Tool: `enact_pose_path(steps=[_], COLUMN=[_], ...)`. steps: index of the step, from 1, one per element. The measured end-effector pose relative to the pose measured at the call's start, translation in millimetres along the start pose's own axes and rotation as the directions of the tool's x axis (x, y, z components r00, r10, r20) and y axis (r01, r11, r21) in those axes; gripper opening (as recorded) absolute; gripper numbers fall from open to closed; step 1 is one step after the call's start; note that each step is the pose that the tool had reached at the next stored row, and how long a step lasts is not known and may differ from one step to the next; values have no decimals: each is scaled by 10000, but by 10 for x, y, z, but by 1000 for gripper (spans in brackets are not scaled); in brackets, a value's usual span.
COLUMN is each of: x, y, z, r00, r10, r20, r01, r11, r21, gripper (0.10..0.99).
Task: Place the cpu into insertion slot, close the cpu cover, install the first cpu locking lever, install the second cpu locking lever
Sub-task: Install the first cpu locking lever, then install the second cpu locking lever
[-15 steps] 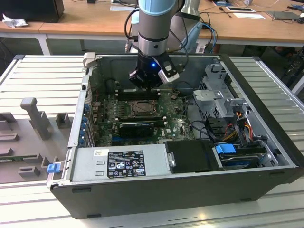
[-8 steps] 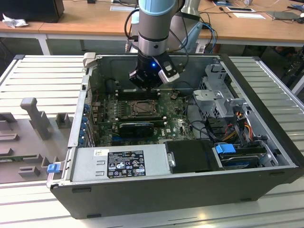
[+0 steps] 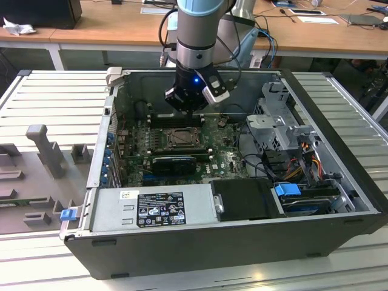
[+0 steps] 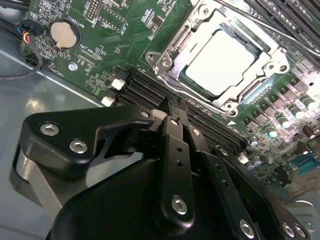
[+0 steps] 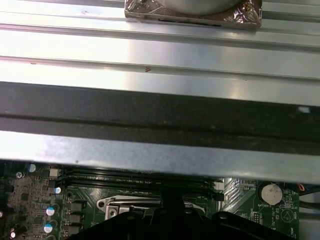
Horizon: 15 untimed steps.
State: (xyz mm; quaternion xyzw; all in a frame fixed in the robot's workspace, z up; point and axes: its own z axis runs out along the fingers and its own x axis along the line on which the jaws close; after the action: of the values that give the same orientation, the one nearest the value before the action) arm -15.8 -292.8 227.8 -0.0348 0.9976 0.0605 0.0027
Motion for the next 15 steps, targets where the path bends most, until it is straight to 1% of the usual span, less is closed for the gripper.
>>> enact_pose_path(steps=[7,8,9,10,13,15], x=[0,2,5,5,5,5], y=[0,-26,-74,-86,-95,-91], z=[-22,-25,-31,-33,-48,-87], r00=[10000,10000,10000,10000,10000,10000], r10=[-2,0,-1,-1,2,1], r20=[-1,0,-1,0,-1,0], r01=[2,0,1,1,-2,-1], r11=[10000,10000,10000,10000,10000,10000], r21=[0,1,0,0,2,0], gripper=[106,106,106,106,106,106])
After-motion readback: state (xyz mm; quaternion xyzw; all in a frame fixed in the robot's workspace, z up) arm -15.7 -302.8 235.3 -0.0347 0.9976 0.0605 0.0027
